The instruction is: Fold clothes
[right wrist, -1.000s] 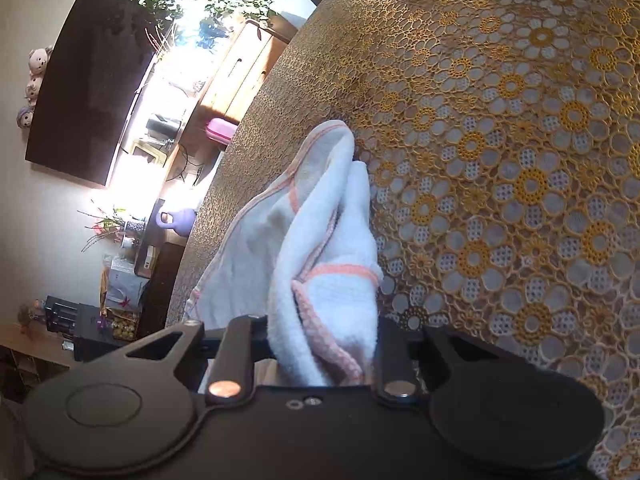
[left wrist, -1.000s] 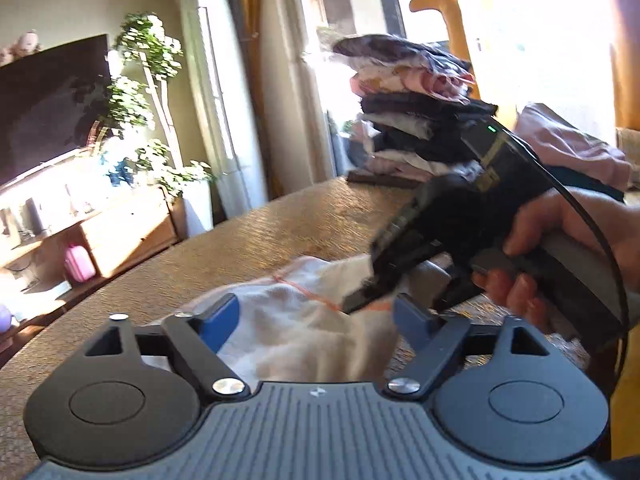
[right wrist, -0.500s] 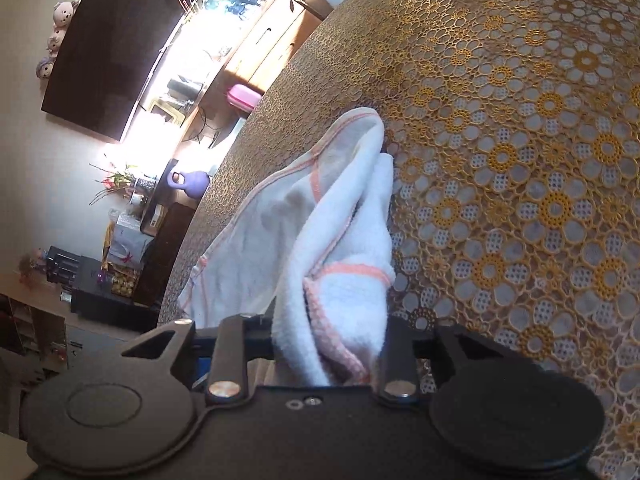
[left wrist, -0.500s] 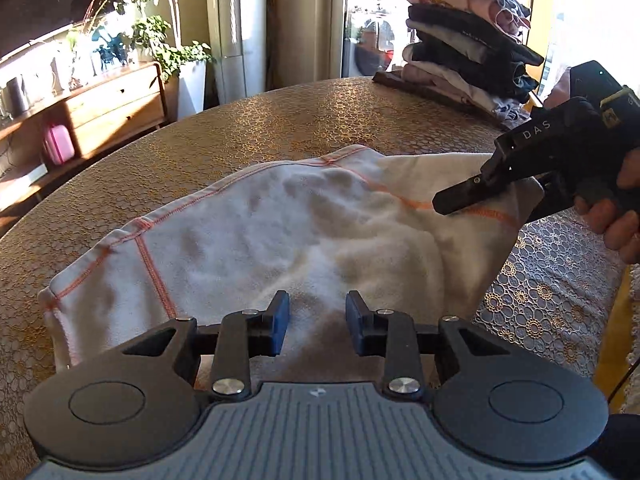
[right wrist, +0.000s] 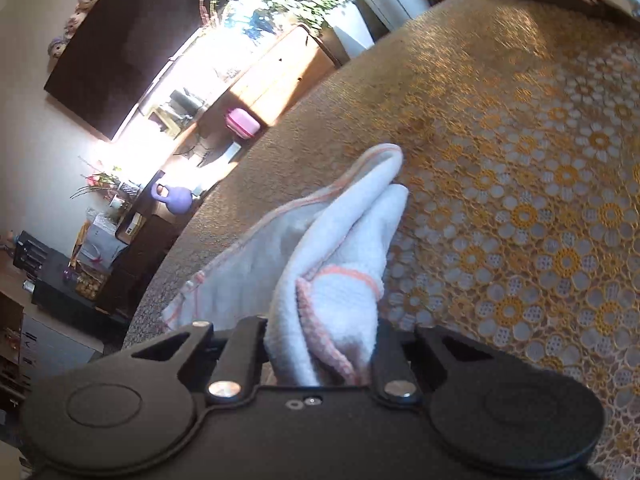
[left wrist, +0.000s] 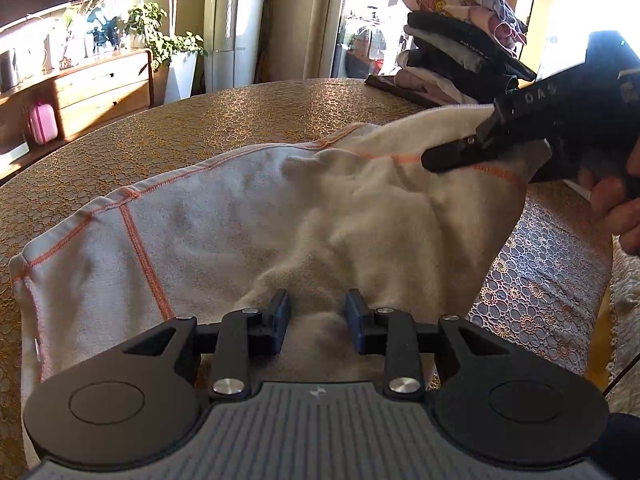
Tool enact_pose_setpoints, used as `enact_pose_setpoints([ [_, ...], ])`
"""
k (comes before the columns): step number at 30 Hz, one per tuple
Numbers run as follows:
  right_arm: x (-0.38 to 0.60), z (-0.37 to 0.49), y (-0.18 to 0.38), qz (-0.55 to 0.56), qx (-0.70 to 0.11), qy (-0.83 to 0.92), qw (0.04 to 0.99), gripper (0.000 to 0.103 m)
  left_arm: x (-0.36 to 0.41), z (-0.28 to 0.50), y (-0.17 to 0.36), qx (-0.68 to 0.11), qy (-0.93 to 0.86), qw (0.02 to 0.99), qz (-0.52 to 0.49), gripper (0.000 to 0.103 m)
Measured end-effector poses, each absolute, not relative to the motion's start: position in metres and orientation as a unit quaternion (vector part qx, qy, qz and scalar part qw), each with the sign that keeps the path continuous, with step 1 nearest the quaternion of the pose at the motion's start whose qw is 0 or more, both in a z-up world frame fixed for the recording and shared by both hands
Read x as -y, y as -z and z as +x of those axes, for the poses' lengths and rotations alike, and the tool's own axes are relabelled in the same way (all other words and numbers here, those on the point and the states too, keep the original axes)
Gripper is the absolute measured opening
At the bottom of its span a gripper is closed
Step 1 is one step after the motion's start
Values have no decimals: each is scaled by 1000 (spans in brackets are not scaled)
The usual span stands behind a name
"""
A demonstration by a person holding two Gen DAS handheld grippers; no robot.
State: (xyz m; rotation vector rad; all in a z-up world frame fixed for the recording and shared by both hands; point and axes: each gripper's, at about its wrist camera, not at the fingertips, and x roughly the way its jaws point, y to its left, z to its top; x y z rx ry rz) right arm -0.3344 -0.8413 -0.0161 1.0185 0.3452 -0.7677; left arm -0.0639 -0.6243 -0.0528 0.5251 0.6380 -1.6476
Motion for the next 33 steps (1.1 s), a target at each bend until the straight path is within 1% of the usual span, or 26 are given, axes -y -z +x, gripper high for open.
enact_pose_setpoints([
  [3,831,-310,-10,444,-158,333,817,103,620,-62,55,-272,714,606,218,29],
  [6,821,-275,-27,413,-178,303,840,103,614,-62,58,-266,716,612,209,29],
  [10,797,-218,-37,354,-233,253,870,103,600,-61,64,-252,713,629,180,29],
  [13,779,-185,-31,318,-284,222,877,103,593,-61,68,-246,711,639,159,29],
  [16,774,-169,-21,328,-313,212,866,103,585,-62,66,-234,709,646,161,30],
  [20,783,-170,-13,380,-316,196,847,103,561,-59,53,-220,715,635,192,30],
  [26,784,-176,-6,395,-314,202,840,103,510,-40,30,-187,706,643,230,32],
  [28,782,-178,1,399,-317,206,835,103,504,-28,35,-201,698,644,238,32],
  [30,779,-179,6,406,-316,210,831,103,502,-15,44,-226,701,638,224,32],
  [33,773,-178,-5,397,-301,219,839,103,505,-10,48,-245,702,636,206,32],
])
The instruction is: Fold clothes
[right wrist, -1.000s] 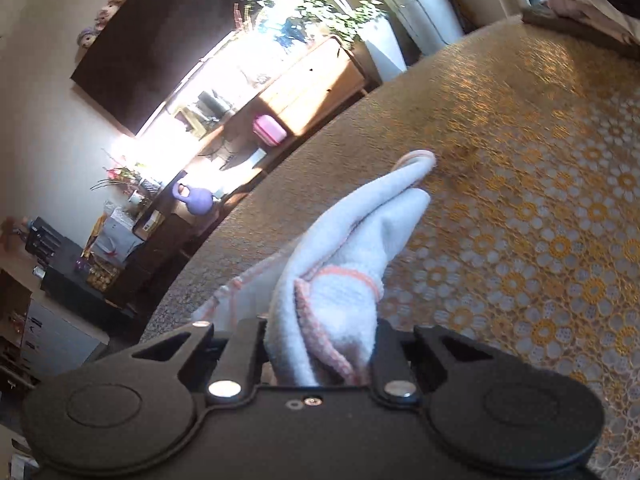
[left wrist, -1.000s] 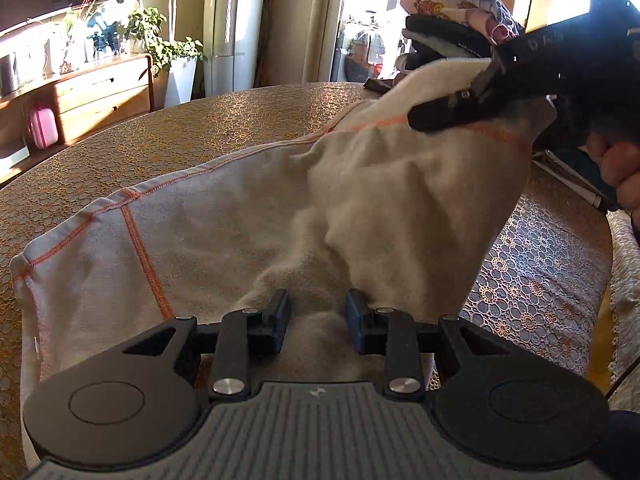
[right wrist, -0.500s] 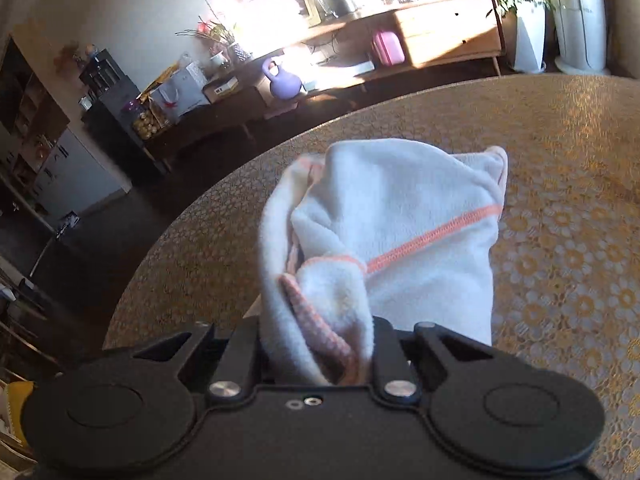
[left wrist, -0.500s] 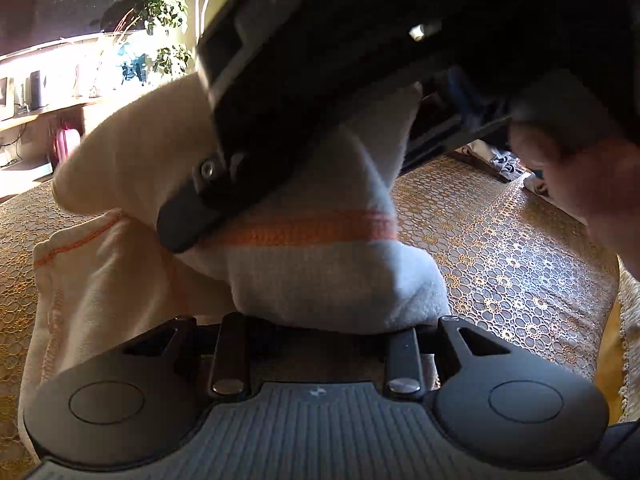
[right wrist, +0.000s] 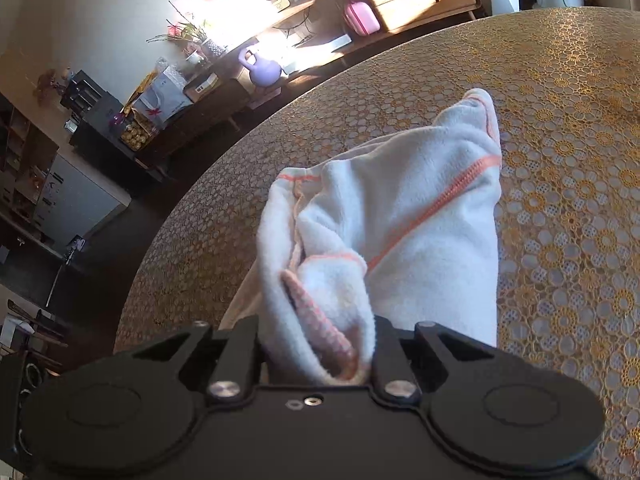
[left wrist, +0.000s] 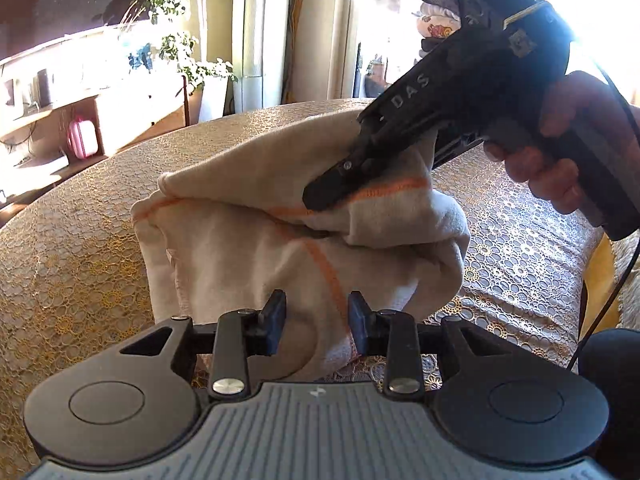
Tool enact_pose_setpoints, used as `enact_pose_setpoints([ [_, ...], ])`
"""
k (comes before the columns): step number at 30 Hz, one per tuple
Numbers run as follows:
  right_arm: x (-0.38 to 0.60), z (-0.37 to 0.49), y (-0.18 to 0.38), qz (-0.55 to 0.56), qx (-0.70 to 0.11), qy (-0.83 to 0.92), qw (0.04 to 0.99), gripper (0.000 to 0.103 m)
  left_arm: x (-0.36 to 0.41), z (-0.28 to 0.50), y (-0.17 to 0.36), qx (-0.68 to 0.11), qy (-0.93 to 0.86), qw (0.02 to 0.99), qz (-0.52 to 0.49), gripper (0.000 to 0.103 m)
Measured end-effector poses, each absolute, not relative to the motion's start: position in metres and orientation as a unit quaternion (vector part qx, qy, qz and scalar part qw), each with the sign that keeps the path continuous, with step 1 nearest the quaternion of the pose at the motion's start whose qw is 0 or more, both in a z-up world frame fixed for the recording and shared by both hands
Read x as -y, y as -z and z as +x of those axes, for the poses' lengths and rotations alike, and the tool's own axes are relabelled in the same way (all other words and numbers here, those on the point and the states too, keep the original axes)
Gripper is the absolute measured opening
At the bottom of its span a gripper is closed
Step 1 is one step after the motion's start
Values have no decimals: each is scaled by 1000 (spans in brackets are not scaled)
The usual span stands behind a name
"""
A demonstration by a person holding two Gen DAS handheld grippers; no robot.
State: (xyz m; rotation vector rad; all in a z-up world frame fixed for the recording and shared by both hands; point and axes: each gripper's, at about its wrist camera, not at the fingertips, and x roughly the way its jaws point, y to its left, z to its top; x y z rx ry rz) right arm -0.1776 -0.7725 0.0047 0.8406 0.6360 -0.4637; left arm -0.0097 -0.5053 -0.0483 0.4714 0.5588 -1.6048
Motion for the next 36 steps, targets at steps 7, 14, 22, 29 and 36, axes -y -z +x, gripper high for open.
enact_pose_setpoints([
  [7,738,-134,-46,312,-292,199,882,103,502,-13,54,-254,708,631,189,32],
  [14,723,-81,4,298,-363,198,860,103,499,-20,56,-231,711,635,196,32],
  [22,703,-75,-14,287,-377,140,869,103,447,-41,39,-197,742,610,194,51],
  [29,697,-141,-77,283,-279,167,902,103,416,-26,0,-177,733,645,128,53],
  [36,721,-211,-68,276,-295,298,865,103,473,-4,-32,-144,708,678,135,57],
])
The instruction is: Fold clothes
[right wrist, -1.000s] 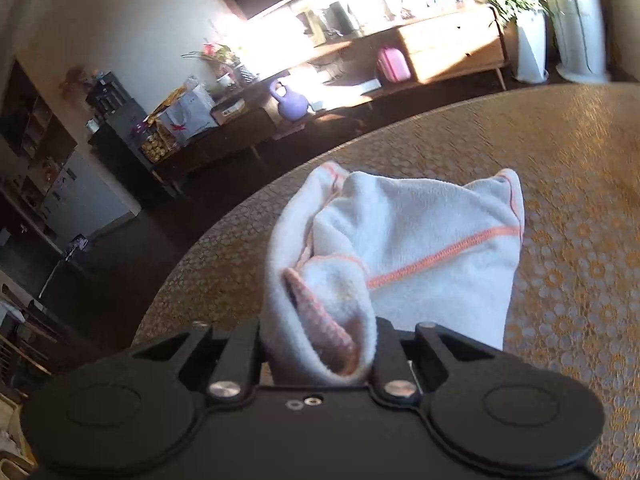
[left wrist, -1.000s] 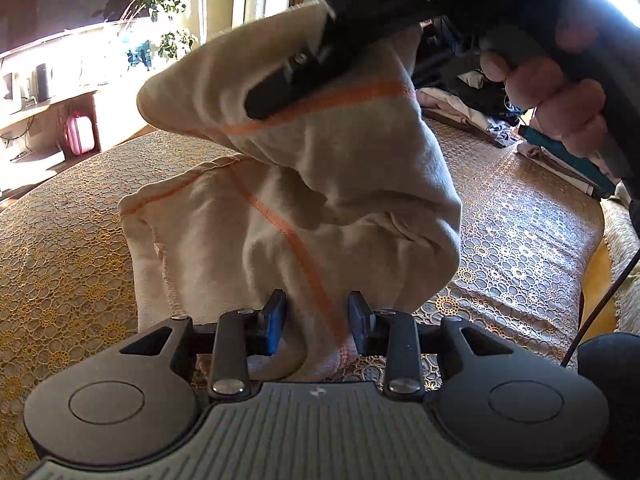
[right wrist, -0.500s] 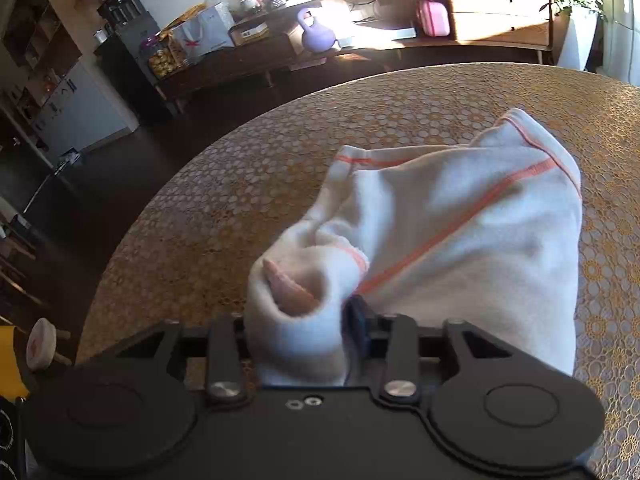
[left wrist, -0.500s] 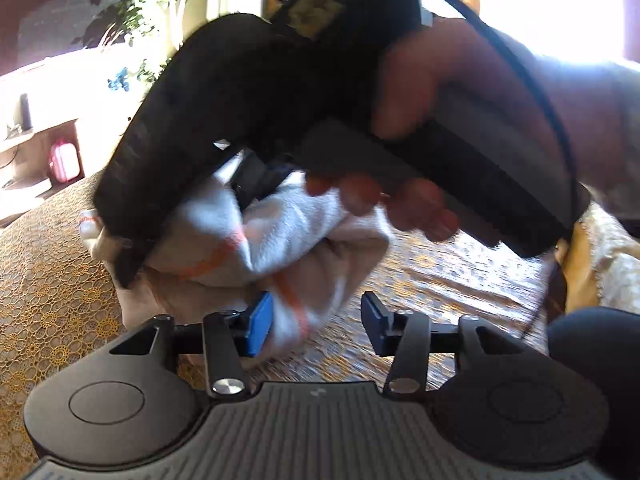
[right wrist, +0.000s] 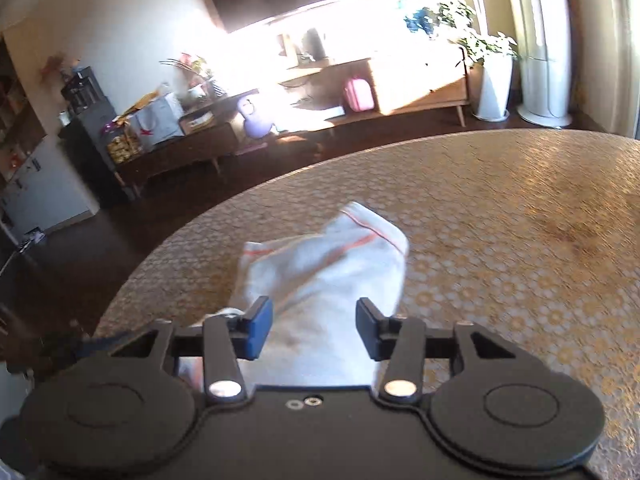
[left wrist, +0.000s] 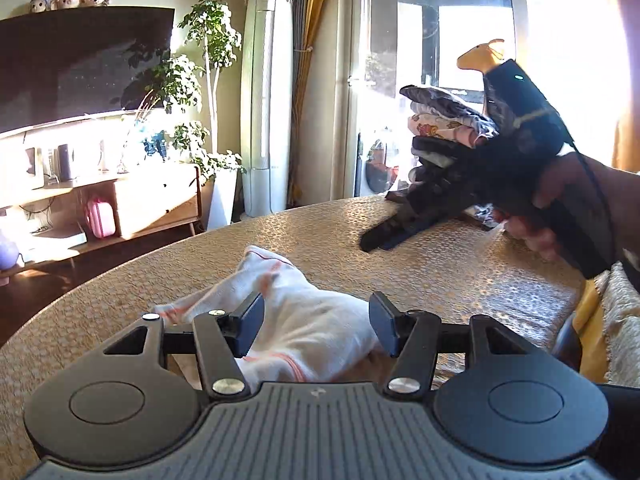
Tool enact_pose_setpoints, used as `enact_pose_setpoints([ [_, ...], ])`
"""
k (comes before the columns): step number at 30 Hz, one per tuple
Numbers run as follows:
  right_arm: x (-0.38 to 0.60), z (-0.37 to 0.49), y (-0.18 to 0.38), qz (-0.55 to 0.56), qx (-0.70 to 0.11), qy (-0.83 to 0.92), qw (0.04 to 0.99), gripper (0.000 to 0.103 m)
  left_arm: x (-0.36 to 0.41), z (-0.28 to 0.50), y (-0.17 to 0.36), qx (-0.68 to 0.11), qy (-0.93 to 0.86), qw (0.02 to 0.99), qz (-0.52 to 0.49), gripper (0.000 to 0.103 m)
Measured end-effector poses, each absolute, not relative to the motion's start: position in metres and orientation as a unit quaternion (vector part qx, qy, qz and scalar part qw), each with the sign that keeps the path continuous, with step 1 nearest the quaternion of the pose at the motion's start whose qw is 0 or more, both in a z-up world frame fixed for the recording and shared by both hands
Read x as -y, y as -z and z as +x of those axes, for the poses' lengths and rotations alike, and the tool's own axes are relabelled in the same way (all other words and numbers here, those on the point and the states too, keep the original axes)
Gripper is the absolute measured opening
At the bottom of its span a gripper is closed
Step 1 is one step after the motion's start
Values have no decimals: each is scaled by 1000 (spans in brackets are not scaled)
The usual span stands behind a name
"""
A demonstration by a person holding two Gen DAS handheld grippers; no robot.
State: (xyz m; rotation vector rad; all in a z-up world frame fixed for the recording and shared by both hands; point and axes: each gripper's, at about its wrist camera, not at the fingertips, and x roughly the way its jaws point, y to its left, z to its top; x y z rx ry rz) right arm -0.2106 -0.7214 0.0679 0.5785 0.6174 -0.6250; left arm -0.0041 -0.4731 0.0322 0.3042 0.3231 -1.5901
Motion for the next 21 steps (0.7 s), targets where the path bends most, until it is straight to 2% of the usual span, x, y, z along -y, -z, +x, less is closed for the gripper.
enact_pose_setpoints([
  [3,717,-207,-53,279,-310,289,862,103,498,5,-21,-181,689,687,141,56],
  [8,707,-183,-35,261,-323,263,871,103,483,4,15,-221,680,678,168,55],
  [16,685,-191,6,212,-346,261,876,103,466,-10,48,-225,671,684,178,55],
  [21,685,-198,5,202,-342,240,886,103,462,-12,46,-218,670,685,188,56],
])
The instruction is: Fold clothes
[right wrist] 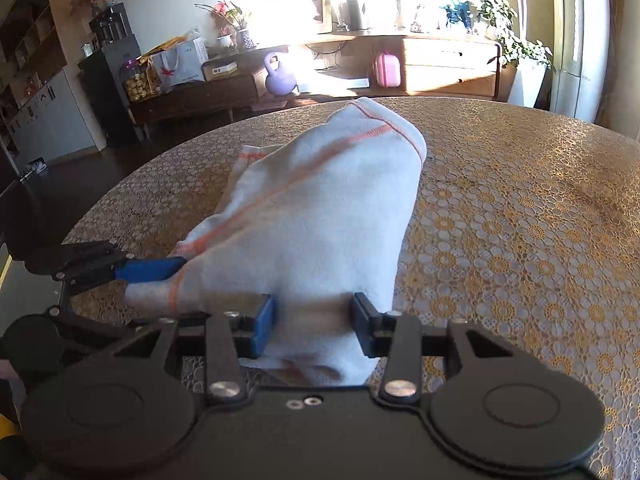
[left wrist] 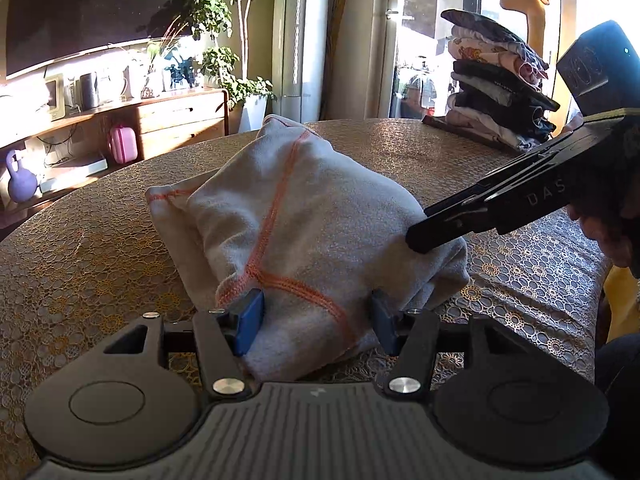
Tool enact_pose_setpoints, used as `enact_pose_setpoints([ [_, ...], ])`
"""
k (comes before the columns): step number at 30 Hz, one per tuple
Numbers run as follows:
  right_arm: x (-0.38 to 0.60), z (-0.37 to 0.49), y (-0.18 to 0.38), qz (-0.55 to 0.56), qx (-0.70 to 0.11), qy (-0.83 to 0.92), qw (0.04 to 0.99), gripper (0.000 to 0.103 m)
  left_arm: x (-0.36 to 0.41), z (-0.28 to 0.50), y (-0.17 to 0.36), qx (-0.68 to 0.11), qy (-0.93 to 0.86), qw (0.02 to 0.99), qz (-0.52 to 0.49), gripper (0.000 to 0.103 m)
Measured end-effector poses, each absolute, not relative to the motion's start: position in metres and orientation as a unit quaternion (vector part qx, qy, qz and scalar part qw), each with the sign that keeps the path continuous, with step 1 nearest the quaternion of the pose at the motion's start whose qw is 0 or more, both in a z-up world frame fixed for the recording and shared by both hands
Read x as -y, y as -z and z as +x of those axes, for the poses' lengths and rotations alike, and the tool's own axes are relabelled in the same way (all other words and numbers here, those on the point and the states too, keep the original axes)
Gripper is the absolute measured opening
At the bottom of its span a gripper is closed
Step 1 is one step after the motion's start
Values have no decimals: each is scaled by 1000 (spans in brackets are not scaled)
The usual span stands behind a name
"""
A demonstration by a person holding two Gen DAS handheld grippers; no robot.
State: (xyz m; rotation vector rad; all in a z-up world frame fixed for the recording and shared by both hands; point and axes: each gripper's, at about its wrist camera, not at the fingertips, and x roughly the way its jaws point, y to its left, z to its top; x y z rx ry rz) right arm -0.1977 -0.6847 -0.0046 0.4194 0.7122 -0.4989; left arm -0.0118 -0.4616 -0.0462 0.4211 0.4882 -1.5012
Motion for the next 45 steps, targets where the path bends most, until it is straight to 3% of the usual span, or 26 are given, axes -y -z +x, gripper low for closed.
enact_pose_setpoints([
  [4,699,-207,-19,195,-323,232,897,103,454,-18,24,-175,675,687,203,57],
  [8,719,-194,-39,185,-295,241,906,103,453,-29,-1,-150,700,681,154,62],
  [19,762,-113,-6,199,-322,234,896,103,457,-33,51,-238,693,662,157,62],
  [24,778,-99,31,237,-377,233,864,103,459,-33,59,-252,691,660,153,62],
  [30,771,-112,25,229,-374,226,870,103,461,-34,58,-264,686,657,165,62],
  [37,717,-172,-15,163,-339,225,899,103,456,-31,21,-197,677,694,146,66],
  [45,688,-178,11,170,-376,226,882,103,473,-17,41,-260,622,724,143,67],
])
